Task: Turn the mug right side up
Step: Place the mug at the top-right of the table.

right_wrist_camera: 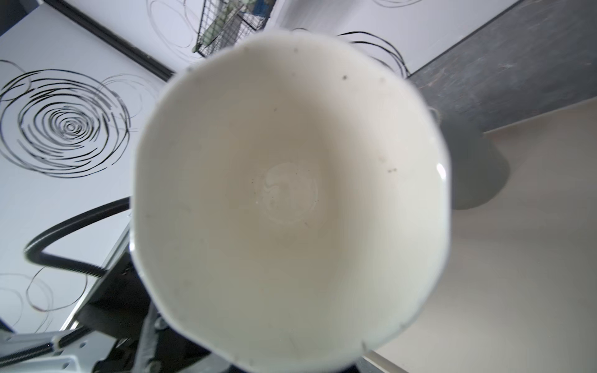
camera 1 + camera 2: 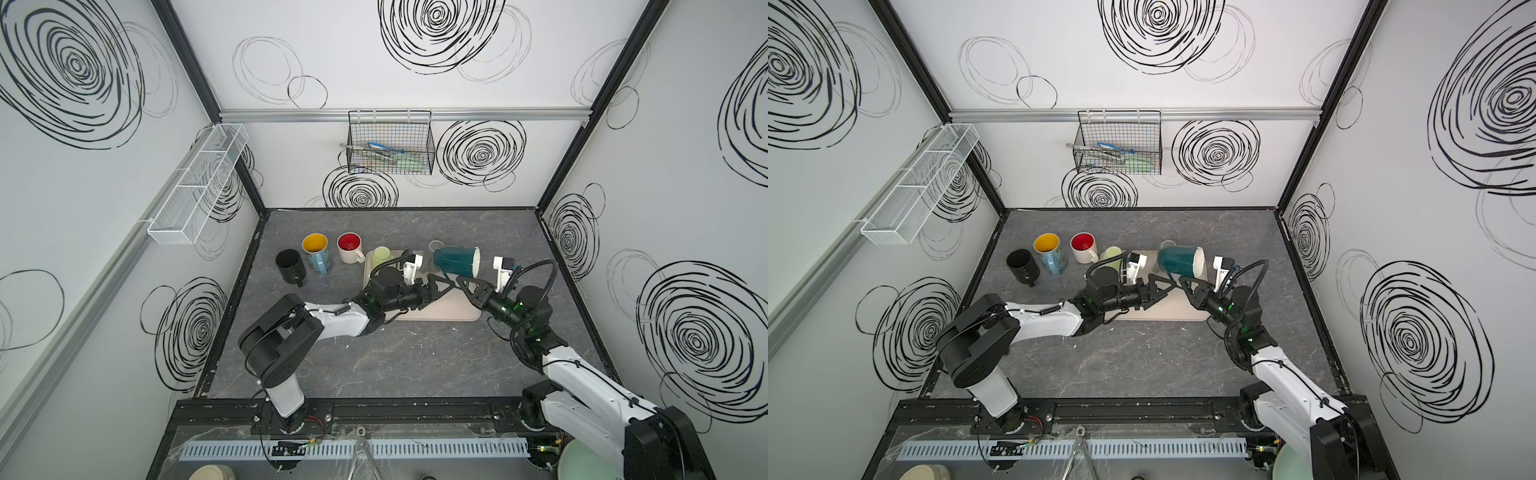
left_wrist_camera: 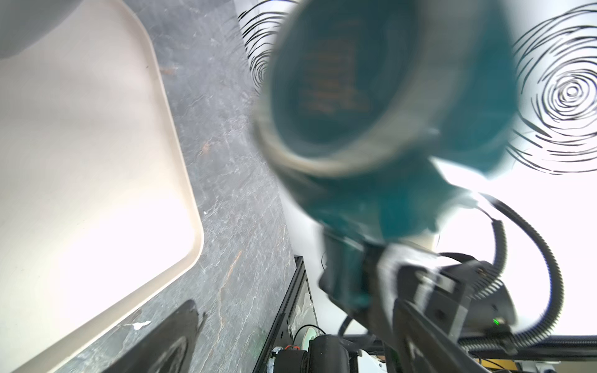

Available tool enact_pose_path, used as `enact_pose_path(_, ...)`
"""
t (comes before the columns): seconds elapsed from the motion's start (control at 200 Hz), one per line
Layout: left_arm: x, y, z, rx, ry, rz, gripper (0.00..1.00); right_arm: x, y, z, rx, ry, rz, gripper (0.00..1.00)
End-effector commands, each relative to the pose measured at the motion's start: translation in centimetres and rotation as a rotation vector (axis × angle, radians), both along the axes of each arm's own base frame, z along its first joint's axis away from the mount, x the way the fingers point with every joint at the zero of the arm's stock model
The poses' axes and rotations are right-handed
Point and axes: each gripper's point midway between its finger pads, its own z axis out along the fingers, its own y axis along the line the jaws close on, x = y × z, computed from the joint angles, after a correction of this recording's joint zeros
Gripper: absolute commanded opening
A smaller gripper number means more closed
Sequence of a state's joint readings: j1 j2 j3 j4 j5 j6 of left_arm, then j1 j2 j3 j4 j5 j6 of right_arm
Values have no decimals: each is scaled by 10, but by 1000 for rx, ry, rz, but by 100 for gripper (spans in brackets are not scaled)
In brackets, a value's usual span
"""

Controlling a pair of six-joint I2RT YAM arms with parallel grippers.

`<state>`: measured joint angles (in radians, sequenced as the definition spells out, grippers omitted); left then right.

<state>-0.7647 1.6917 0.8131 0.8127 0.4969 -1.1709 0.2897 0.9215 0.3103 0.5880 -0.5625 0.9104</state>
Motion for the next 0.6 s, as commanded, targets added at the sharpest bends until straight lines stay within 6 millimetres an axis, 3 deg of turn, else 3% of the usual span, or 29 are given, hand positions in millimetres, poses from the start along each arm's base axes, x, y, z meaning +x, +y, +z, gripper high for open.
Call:
enact_pose_path(0.0,0,6,35,-38,-129,4,96,6,-9,30,0,-110,-41,0)
enact_pose_path(0.22,-2,10,32,-18,-141,-7,96,13,-20,26,-88,-93,-106,0)
enact_pose_path(0.41,-4,16,26,12,-145,-18,96,22,-36,9,-167,-3,-175,0)
enact_pose_path(0.595,-6,28,19,93,-176,2,96,26,-53,4,-206,38,-227,0)
